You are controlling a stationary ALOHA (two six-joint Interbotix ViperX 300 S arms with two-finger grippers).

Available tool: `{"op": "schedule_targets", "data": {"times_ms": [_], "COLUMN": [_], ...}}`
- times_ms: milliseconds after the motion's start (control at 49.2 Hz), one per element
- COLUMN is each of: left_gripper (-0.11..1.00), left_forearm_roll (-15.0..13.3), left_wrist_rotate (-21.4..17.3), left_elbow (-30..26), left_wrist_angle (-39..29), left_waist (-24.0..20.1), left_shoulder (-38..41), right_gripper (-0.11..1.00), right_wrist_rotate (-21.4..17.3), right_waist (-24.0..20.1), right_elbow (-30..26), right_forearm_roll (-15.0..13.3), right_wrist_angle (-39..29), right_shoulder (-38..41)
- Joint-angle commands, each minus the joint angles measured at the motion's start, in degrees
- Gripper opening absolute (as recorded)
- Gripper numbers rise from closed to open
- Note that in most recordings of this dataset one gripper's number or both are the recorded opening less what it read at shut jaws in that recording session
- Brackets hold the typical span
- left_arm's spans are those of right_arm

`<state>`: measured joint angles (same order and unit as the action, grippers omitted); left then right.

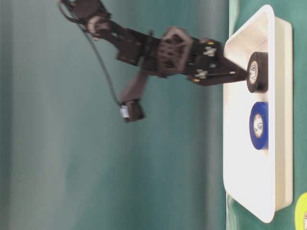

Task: Pick up the tape from a random location and place it into the white case.
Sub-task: 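Lower the black roll into the tray beside the blue roll, then open the right gripper and lift away from the black roll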

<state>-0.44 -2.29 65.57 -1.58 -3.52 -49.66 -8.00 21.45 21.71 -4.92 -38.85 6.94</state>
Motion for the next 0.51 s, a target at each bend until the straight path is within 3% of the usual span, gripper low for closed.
{"op": "schedule_targets", "data": {"times_ms": [0,488], "left_gripper": [0.98,0.98], "left_forearm_roll": [-0.1,-0.1], "left_wrist_rotate": [0.0,0.0], "left_elbow": [-0.8,-0.8], "left_wrist_angle": [0.3,0.3], "left_waist": [0.1,0.1], "left_shoulder": [0.3,0.3], "right_gripper": [0.9,0.9], "right_wrist_rotate": [0.2,0.4], "right_waist": [-0.1,-0.1], "right_elbow": [-2.2,-8.0], "right_forearm_roll": [-0.3,-3.2], "right_wrist_angle": [-2.3,-15.5], "right_shoulder": [-4.1,-13.9]}}
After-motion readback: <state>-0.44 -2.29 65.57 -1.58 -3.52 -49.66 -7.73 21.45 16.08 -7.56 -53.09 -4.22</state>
